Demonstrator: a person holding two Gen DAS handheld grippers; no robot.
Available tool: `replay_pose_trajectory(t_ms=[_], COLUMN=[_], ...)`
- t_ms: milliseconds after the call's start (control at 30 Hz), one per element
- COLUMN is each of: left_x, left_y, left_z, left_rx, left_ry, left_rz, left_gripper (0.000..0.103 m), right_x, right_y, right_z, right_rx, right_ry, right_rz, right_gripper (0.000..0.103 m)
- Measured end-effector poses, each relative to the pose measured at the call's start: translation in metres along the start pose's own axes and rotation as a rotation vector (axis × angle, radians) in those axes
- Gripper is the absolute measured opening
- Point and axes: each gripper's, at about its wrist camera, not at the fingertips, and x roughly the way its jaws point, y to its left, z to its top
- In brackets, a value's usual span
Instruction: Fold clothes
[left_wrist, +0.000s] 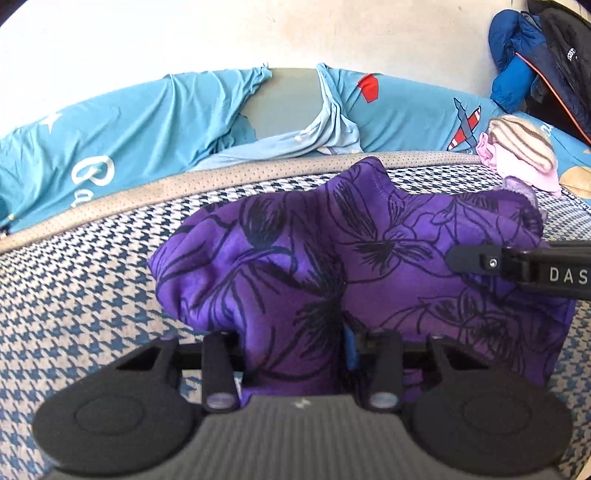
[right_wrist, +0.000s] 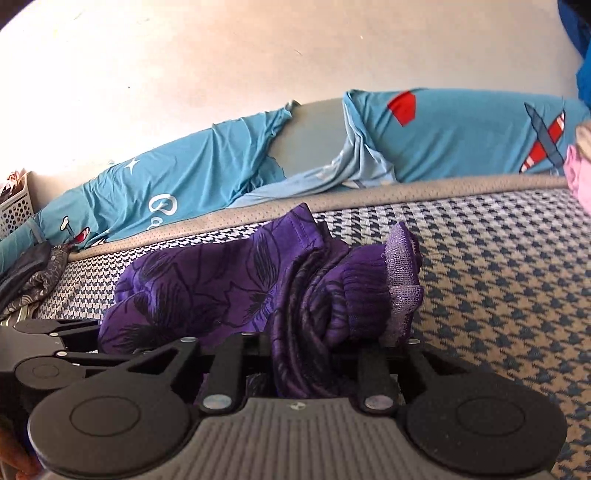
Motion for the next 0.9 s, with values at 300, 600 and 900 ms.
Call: replay_pose_trajectory(t_ms=[300, 600, 900], left_x=[-0.02, -0.03, -0.028], left_y=[-0.017, -0.041, -0.088], left_z=[-0.002, 0.004, 0.028], left_rx=[0.001, 0.012, 0.07], left_ry=[-0.069, -0.104, -0.138], left_rz=[0.101, 0.131, 0.103], left_gripper=[0.037, 0.037, 0.037], right_x=[-0.02, -0.042, -0.077], right_y=[0.015, 0.009, -0.021], right_z=[0.001, 0.004, 0.006], right_rx=[-0.069, -0.084, -0.025], right_ry=[-0.064, -0.104, -0.164], right_rz=[-0.008, -0.052, -0.129], right_gripper=[0.021, 0.021, 0.021])
